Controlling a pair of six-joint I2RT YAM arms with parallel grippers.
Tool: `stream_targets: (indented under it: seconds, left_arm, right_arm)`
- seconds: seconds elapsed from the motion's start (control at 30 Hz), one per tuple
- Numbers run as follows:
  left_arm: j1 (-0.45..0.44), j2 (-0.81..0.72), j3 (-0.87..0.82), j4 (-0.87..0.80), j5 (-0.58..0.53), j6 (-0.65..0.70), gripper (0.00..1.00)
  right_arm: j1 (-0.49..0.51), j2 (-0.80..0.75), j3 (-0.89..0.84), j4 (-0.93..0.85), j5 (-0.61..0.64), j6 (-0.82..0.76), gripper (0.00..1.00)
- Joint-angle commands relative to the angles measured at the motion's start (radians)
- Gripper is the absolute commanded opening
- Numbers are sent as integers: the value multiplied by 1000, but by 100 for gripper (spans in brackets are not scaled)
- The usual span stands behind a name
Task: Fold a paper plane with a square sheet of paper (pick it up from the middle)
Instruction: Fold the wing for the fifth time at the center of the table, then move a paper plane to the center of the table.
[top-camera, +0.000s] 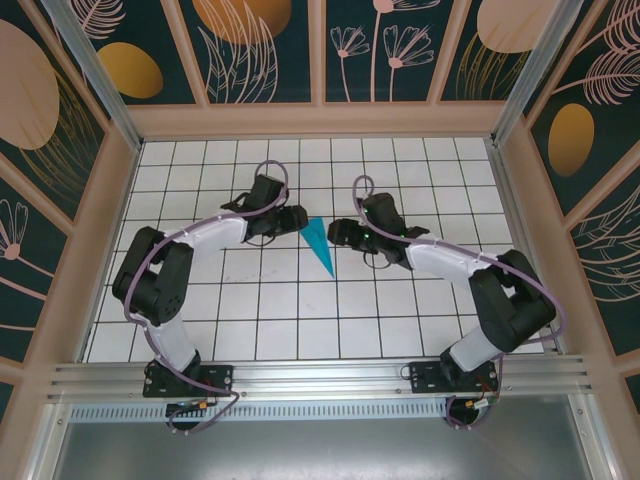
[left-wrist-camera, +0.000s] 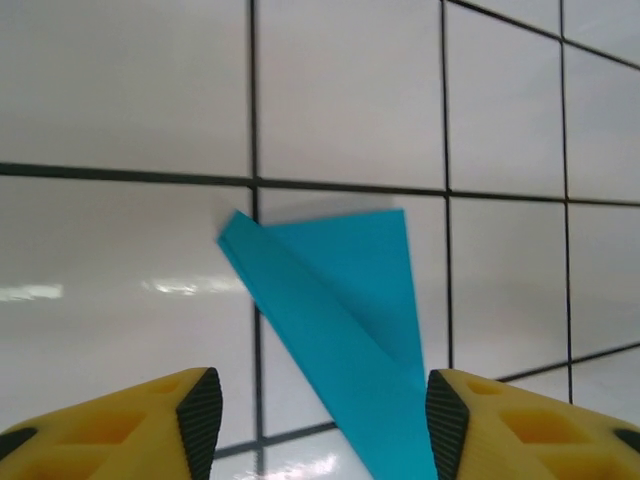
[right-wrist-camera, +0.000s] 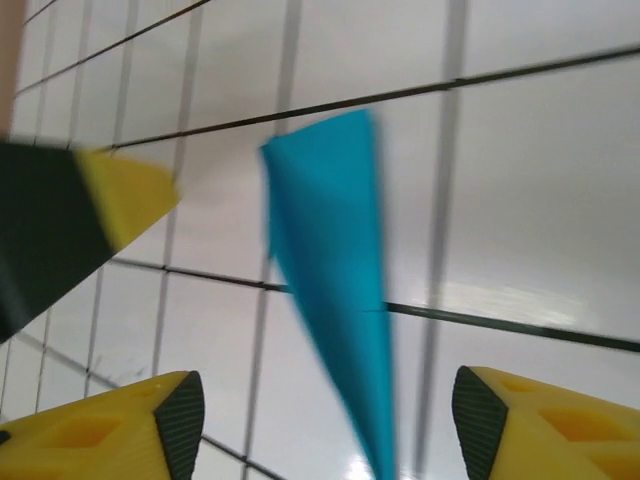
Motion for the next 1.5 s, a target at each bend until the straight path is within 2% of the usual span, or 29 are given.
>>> stream_targets:
  seconds: [0.0, 0.03, 0.2, 0.33, 0.57, 0.77, 1.0, 1.27, 1.47]
  left_arm:
    - [-43, 15, 7, -22, -59, -65, 61]
    - [-56, 25, 14, -22, -71, -75, 61]
    - [-97, 86, 49, -11, -44, -129, 62]
    - [-109, 126, 37, 31, 17, -185, 59]
    - [-110, 97, 23, 2, -39, -203, 45]
    - [-110, 63, -4, 26, -35, -237, 33]
    - [-110, 23, -41, 42, -36, -259, 28]
    - [-110, 6, -79, 44, -45, -260, 17]
    - [-110, -13, -79, 53, -60, -245, 0]
  right_arm:
    - [-26, -63, -92, 31, 88, 62, 74]
    - [-59, -81, -114, 41, 105, 75, 77]
    - [-74, -123, -179, 57, 179, 107, 99]
    - [-73, -127, -193, 58, 192, 119, 99]
    - [-73, -111, -203, 63, 201, 133, 99]
    - [-74, -74, -170, 43, 199, 130, 99]
    - [-74, -55, -153, 32, 194, 135, 99]
    - [-74, -39, -131, 16, 192, 139, 99]
    - [-72, -35, -119, 8, 183, 142, 97]
